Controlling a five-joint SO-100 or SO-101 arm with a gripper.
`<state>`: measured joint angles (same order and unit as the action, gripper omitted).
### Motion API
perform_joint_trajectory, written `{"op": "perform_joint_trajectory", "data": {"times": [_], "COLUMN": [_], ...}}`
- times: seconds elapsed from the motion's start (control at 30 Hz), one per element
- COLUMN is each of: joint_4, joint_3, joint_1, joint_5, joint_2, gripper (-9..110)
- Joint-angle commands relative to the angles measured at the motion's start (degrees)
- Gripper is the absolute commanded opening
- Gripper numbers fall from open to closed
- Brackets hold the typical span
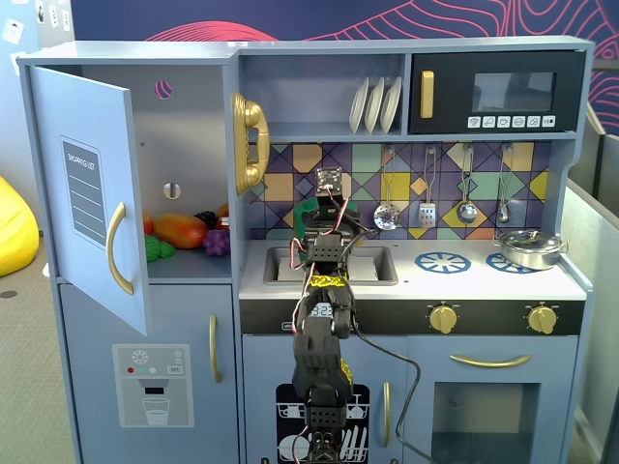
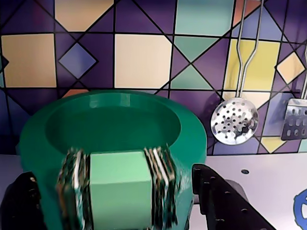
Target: Take off the lid from the green recipient and place it on the counter
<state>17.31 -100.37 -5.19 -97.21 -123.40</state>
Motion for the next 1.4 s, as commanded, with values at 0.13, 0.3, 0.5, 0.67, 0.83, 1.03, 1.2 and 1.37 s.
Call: {"op": "perform_joint_trajectory", "data": {"times": [0.13, 0.3, 0.5, 0.67, 0.83, 1.03, 1.2, 1.37], "joint_4": [-1.5, -0.2, 3.3, 3.6, 2.2, 3.5, 3.9, 3.8], "joint_3": [6.4, 6.4, 6.2, 5.2, 9.6, 12.6, 12.3, 14.5], "joint_1": [0.5, 0.7, 1.1, 1.5, 1.7, 1.1, -1.2, -7.7], "joint_5": [0.1, 0.1, -2.4, -2.4, -3.8, -4.5, -3.8, -1.9], "joint_2": [2.3, 2.4, 2.2, 1.1, 1.8, 1.1, -0.6, -1.0], "gripper": [31, 24, 0, 0, 0, 0, 0, 0]}}
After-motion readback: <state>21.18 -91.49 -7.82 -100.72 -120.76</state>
